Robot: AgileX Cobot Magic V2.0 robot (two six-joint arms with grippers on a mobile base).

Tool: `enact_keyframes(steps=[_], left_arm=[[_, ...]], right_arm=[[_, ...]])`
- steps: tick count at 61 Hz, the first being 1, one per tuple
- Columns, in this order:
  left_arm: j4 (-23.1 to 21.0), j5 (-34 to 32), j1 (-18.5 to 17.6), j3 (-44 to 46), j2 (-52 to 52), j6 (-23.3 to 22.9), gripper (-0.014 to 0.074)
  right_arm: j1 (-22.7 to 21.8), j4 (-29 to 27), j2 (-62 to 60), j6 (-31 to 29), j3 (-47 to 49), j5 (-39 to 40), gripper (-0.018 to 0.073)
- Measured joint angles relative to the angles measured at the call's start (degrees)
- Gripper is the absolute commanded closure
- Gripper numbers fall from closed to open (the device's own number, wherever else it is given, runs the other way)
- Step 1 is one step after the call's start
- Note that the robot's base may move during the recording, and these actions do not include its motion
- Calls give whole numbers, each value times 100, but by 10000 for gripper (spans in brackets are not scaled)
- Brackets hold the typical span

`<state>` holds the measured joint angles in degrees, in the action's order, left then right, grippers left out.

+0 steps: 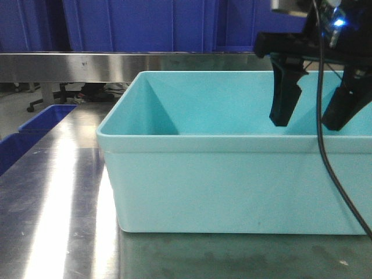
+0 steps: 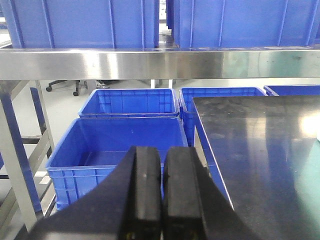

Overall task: Pick red cube and place on left shelf
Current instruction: 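Lower the open right gripper into the teal tub around the red cube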

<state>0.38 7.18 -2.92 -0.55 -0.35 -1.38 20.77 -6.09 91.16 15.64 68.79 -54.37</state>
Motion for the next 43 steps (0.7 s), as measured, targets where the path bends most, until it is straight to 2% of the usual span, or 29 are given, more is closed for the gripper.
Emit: enact_keyframes(steps=[43], left_arm=[[0, 0, 0, 0, 0, 0, 495]], right_arm=[[0, 272, 876, 125, 7, 207, 30]])
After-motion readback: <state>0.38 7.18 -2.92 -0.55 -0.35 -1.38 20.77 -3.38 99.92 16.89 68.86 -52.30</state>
